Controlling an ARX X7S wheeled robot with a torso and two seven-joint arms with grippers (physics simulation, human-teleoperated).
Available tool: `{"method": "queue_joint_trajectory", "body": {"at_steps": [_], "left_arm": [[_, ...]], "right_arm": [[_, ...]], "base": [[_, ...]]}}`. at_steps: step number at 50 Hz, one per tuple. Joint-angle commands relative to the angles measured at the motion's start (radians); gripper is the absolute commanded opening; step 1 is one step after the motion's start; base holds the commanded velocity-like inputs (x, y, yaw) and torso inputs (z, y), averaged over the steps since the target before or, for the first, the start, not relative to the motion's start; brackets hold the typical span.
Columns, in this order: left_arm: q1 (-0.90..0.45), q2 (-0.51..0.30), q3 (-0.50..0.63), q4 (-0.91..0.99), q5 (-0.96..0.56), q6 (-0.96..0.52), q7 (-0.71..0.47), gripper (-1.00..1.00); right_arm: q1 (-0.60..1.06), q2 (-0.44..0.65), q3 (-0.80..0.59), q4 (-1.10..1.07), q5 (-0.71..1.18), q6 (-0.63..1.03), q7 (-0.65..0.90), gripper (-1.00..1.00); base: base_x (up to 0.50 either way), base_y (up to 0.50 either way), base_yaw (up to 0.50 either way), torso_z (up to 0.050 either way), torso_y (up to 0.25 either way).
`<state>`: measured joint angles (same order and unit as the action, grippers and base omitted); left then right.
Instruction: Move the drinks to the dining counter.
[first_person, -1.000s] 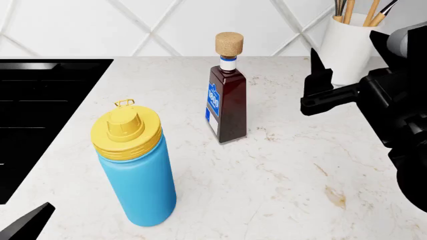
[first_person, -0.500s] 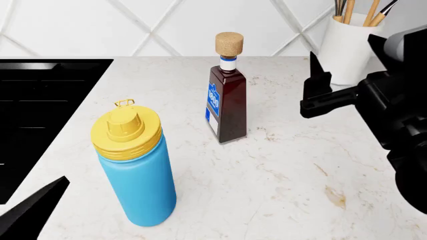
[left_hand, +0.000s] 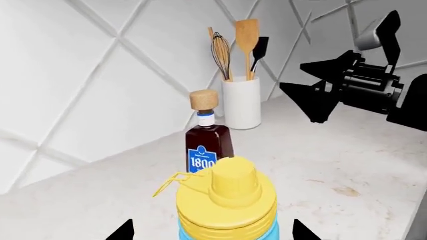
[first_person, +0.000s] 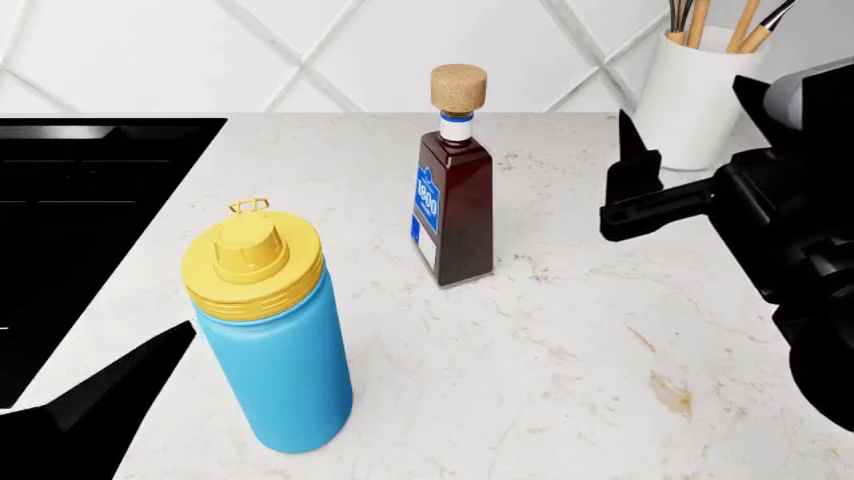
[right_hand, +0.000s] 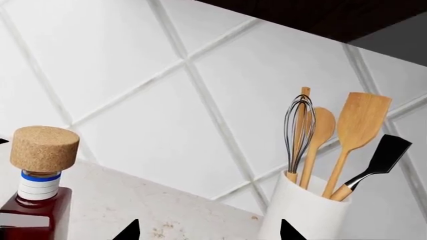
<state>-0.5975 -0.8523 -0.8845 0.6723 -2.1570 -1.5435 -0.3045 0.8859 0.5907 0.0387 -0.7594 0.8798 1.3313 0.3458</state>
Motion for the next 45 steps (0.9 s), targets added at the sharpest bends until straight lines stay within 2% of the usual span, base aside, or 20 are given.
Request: {"method": "queue_joint_trajectory", "body": {"at_steps": [1, 23, 39, 45], "left_arm": [[-0.016, 0.032, 0.056, 0.010, 0.102, 0.002, 0.085, 1.00], [-0.016, 0.091, 0.117, 0.035, 0.305, 0.014, 0.256, 1.00], [-0.011, 0.088, 0.165, 0.035, 0.362, 0.046, 0.316, 1.00], [-0.020, 0.120, 0.188, 0.040, 0.454, 0.039, 0.385, 1.00]], "right_arm": [[-0.004, 0.006, -0.012, 0.006, -0.001, -0.012, 0.001, 1.00], [-0.029, 0.020, -0.034, 0.021, -0.014, -0.049, -0.001, 1.00], [-0.032, 0.025, -0.039, 0.028, -0.012, -0.060, 0.003, 1.00], [-0.030, 0.028, -0.040, 0.025, -0.006, -0.055, 0.008, 1.00]], "base": [[0.00, 0.00, 0.00, 0.000, 0.000], [0.00, 0.00, 0.00, 0.000, 0.000], [0.00, 0.00, 0.00, 0.000, 0.000], [0.00, 0.00, 0.00, 0.000, 0.000]]}}
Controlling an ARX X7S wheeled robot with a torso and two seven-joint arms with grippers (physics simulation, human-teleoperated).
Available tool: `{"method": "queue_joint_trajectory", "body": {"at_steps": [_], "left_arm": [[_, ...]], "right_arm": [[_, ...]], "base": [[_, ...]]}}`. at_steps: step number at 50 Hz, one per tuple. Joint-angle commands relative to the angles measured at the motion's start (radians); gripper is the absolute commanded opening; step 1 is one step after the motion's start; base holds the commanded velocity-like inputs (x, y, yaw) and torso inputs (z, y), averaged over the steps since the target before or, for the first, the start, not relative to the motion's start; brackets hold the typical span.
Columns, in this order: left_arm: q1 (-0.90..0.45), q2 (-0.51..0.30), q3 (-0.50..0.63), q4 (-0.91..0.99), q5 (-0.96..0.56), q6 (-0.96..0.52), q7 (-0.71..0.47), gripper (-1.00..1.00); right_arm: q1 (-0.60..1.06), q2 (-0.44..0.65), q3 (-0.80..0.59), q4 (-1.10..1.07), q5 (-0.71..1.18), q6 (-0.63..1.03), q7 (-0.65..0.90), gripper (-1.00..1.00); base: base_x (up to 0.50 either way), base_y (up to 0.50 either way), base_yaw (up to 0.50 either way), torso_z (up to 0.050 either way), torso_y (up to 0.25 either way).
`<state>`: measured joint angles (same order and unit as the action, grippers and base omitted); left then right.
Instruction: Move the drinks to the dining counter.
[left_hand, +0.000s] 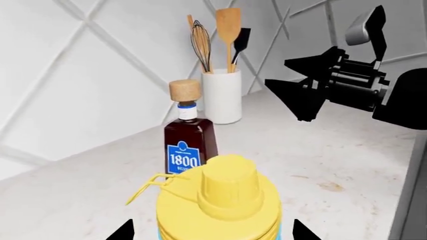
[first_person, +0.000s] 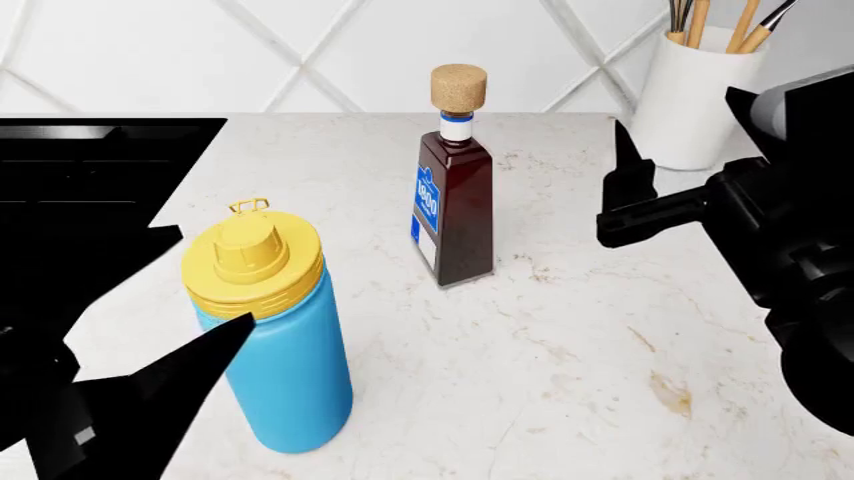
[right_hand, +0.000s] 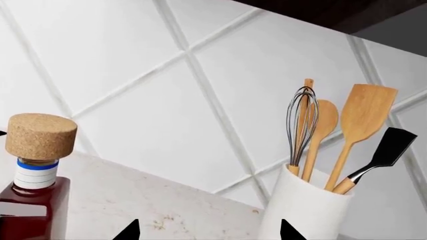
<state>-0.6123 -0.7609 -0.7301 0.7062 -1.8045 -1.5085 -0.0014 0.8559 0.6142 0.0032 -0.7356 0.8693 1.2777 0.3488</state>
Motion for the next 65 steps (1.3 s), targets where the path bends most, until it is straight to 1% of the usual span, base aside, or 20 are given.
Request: {"method": "queue_joint_trajectory", "body": {"at_steps": [1, 8, 12, 22, 25, 31, 32, 45, 48, 49, 50, 51, 52, 55, 59, 62, 63, 65], "left_arm": [[-0.006, 0.032, 0.037, 0.006, 0.117, 0.005, 0.092, 1.00], [-0.002, 0.051, 0.061, 0.012, 0.190, 0.021, 0.148, 1.00], [-0.003, 0.065, 0.091, 0.014, 0.255, 0.031, 0.195, 1.00], [0.004, 0.086, 0.153, 0.015, 0.358, 0.072, 0.270, 1.00], [0.009, 0.088, 0.171, 0.015, 0.383, 0.083, 0.285, 1.00], [0.014, 0.079, 0.179, 0.014, 0.381, 0.092, 0.286, 1.00], [0.017, 0.076, 0.174, 0.015, 0.372, 0.093, 0.283, -1.00], [0.052, 0.057, 0.143, 0.029, 0.341, 0.113, 0.263, -1.00], [0.054, 0.054, 0.118, 0.032, 0.321, 0.124, 0.232, -1.00], [0.052, 0.060, 0.103, 0.040, 0.353, 0.138, 0.211, -1.00], [0.051, 0.061, 0.099, 0.037, 0.352, 0.141, 0.205, -1.00], [0.043, 0.070, 0.072, 0.034, 0.365, 0.161, 0.179, -1.00], [0.044, 0.069, 0.072, 0.034, 0.365, 0.162, 0.178, -1.00], [0.015, 0.081, 0.049, 0.026, 0.423, 0.196, 0.122, -1.00], [-0.019, 0.096, 0.036, 0.024, 0.436, 0.220, 0.060, -1.00], [-0.030, 0.105, 0.023, 0.033, 0.476, 0.242, 0.028, -1.00], [-0.033, 0.104, 0.016, 0.026, 0.454, 0.240, 0.027, -1.00], [-0.042, 0.101, 0.010, 0.035, 0.468, 0.248, 0.003, -1.00]], "right_arm": [[0.000, 0.006, -0.004, 0.001, 0.005, 0.000, 0.006, 1.00], [-0.002, 0.008, -0.008, 0.005, 0.005, -0.006, 0.007, 1.00], [-0.004, 0.010, -0.006, 0.004, 0.008, -0.006, 0.009, 1.00], [-0.014, 0.017, -0.002, 0.002, 0.013, -0.011, 0.013, 1.00], [-0.016, 0.019, 0.000, 0.003, 0.014, -0.013, 0.014, 1.00], [-0.016, 0.020, -0.007, 0.007, 0.011, -0.019, 0.015, 1.00], [-0.014, 0.019, -0.007, 0.008, 0.012, -0.019, 0.015, 1.00], [-0.012, 0.022, -0.019, 0.013, 0.010, -0.028, 0.018, 1.00], [-0.017, 0.020, -0.024, 0.016, 0.007, -0.036, 0.016, 1.00], [-0.017, 0.018, -0.028, 0.019, 0.004, -0.040, 0.015, 1.00], [-0.017, 0.018, -0.029, 0.020, 0.003, -0.042, 0.015, 1.00], [-0.017, 0.016, -0.034, 0.024, 0.000, -0.045, 0.016, 1.00], [-0.017, 0.017, -0.034, 0.025, 0.000, -0.046, 0.016, 1.00], [-0.012, 0.015, -0.037, 0.026, 0.005, -0.041, 0.018, 1.00], [-0.008, 0.013, -0.032, 0.020, 0.019, -0.031, 0.024, 1.00], [-0.007, 0.011, -0.029, 0.020, 0.028, -0.025, 0.028, 1.00], [-0.006, 0.009, -0.027, 0.020, 0.037, -0.018, 0.028, 1.00], [0.010, 0.002, -0.025, 0.008, 0.063, 0.005, 0.034, 1.00]], "base": [[0.00, 0.00, 0.00, 0.000, 0.000], [0.00, 0.00, 0.00, 0.000, 0.000], [0.00, 0.00, 0.00, 0.000, 0.000], [0.00, 0.00, 0.00, 0.000, 0.000], [0.00, 0.00, 0.00, 0.000, 0.000], [0.00, 0.00, 0.00, 0.000, 0.000], [0.00, 0.00, 0.00, 0.000, 0.000], [0.00, 0.00, 0.00, 0.000, 0.000], [0.00, 0.00, 0.00, 0.000, 0.000], [0.00, 0.00, 0.00, 0.000, 0.000], [0.00, 0.00, 0.00, 0.000, 0.000], [0.00, 0.00, 0.00, 0.000, 0.000], [0.00, 0.00, 0.00, 0.000, 0.000], [0.00, 0.00, 0.00, 0.000, 0.000], [0.00, 0.00, 0.00, 0.000, 0.000], [0.00, 0.00, 0.00, 0.000, 0.000], [0.00, 0.00, 0.00, 0.000, 0.000], [0.00, 0.00, 0.00, 0.000, 0.000]]}}
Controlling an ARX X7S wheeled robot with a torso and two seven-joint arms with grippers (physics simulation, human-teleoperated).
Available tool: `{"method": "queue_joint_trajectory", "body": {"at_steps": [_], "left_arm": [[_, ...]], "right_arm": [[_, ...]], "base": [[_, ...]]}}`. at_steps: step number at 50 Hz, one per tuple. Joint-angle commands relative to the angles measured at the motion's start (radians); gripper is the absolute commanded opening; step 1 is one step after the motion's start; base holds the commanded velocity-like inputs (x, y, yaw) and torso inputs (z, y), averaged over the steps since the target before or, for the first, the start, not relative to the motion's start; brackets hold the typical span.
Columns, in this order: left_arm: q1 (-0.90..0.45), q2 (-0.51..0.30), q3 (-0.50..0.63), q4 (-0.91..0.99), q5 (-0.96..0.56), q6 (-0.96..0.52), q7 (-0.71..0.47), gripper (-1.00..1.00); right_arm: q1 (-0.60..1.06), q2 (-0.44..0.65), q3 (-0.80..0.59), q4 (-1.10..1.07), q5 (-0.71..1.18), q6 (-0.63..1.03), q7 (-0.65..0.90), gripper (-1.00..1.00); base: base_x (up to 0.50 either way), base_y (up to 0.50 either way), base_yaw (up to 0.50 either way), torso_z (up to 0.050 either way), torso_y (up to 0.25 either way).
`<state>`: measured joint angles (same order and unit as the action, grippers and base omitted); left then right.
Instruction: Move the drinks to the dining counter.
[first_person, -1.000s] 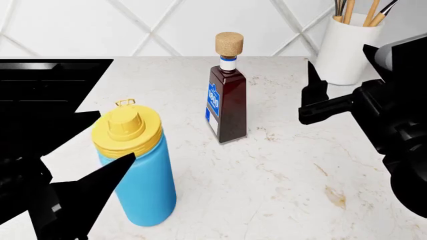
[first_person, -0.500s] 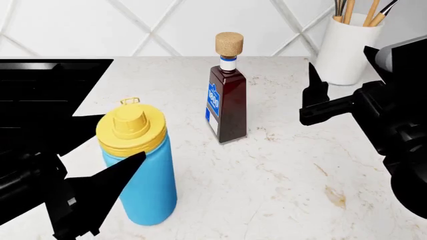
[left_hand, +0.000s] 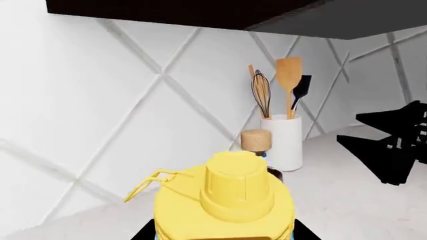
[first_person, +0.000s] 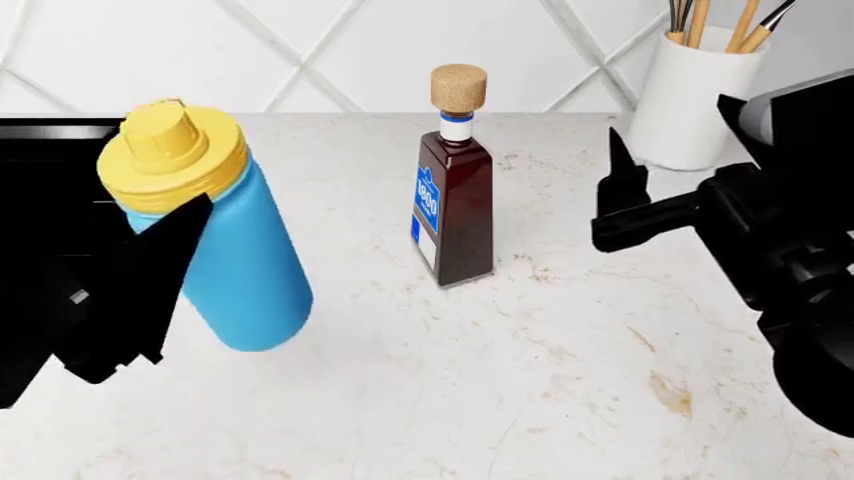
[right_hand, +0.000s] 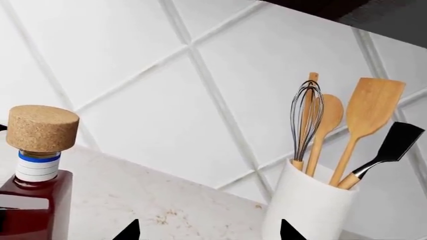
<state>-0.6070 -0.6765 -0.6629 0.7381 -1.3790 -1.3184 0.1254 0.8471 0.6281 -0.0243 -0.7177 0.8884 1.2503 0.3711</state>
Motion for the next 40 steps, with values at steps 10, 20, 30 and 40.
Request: {"method": "queue_joint_trajectory", "body": {"at_steps": [10, 20, 30, 40], "left_arm": [[-0.120, 0.011, -0.065, 0.001, 0.026, 0.073, -0.237, -1.00], [-0.134, 0.009, -0.018, 0.001, 0.063, 0.083, -0.242, -1.00], [-0.127, -0.001, -0.030, -0.001, 0.046, 0.082, -0.259, -1.00], [-0.102, 0.000, -0.030, -0.002, 0.072, 0.099, -0.235, -1.00]], "right_arm": [[0.052, -0.022, -0.011, 0.001, 0.110, 0.094, 0.009, 1.00], [0.113, -0.133, 0.129, 0.062, 0.446, 0.250, 0.125, 1.00], [0.124, -0.193, 0.174, 0.173, 0.597, 0.219, 0.197, 1.00], [0.136, -0.214, 0.112, 0.211, 0.532, 0.182, 0.165, 1.00]], "base": [[0.00, 0.00, 0.00, 0.000, 0.001], [0.00, 0.00, 0.00, 0.000, 0.001], [0.00, 0.00, 0.00, 0.000, 0.001], [0.00, 0.00, 0.00, 0.000, 0.000]]}}
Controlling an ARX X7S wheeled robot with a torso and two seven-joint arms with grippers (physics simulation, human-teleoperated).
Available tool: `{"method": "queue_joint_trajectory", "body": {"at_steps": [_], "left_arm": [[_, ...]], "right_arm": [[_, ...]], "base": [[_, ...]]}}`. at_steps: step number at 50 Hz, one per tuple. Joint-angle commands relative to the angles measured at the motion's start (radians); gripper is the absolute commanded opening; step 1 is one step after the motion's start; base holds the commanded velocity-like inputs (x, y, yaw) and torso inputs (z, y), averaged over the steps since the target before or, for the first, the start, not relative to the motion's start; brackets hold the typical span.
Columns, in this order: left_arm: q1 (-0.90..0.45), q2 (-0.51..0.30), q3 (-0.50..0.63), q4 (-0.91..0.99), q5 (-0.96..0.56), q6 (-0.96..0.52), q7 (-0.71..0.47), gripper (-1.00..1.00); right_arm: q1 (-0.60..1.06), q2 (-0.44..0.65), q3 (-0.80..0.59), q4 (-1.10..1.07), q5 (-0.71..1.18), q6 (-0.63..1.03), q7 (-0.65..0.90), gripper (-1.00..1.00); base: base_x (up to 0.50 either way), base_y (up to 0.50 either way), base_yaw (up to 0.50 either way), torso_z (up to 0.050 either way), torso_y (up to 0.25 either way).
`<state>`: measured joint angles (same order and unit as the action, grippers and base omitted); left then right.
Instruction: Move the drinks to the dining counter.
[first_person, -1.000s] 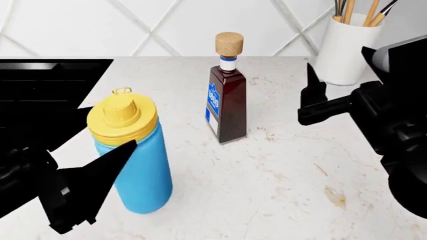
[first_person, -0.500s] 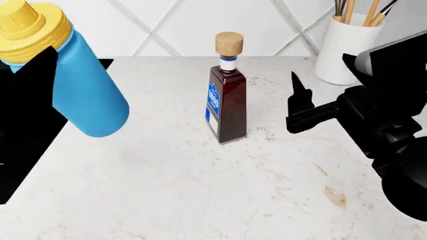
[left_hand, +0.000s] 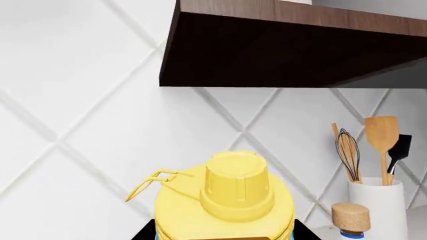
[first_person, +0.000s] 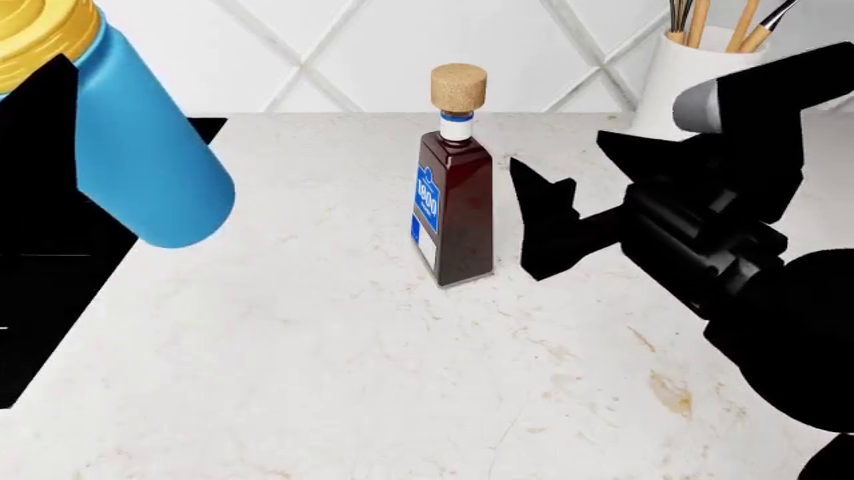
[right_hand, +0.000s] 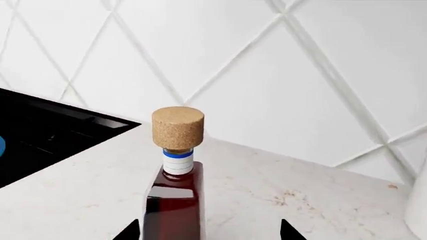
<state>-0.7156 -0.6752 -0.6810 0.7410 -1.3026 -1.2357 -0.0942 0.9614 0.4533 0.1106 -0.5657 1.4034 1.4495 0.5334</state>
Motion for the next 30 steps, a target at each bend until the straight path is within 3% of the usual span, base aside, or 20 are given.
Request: {"method": "queue_joint_trajectory", "body": {"at_steps": [1, 19, 30], "left_arm": [[0.008, -0.002, -0.013, -0.005, -0.004, 0.017, -0.016, -1.00], [0.050, -0.003, -0.032, -0.001, 0.013, 0.041, 0.009, -1.00], [0.073, -0.002, -0.040, 0.000, 0.025, 0.055, 0.023, -1.00]], "right_arm": [[0.023, -0.039, -0.031, 0.063, -0.001, -0.026, -0.009, 1.00], [0.065, -0.083, -0.260, 0.183, -0.258, -0.134, -0.118, 1.00], [0.059, -0.101, -0.295, 0.178, -0.226, -0.127, -0.139, 1.00]], "base": [[0.00, 0.00, 0.00, 0.000, 0.010], [0.00, 0.00, 0.00, 0.000, 0.001], [0.00, 0.00, 0.00, 0.000, 0.001]]}}
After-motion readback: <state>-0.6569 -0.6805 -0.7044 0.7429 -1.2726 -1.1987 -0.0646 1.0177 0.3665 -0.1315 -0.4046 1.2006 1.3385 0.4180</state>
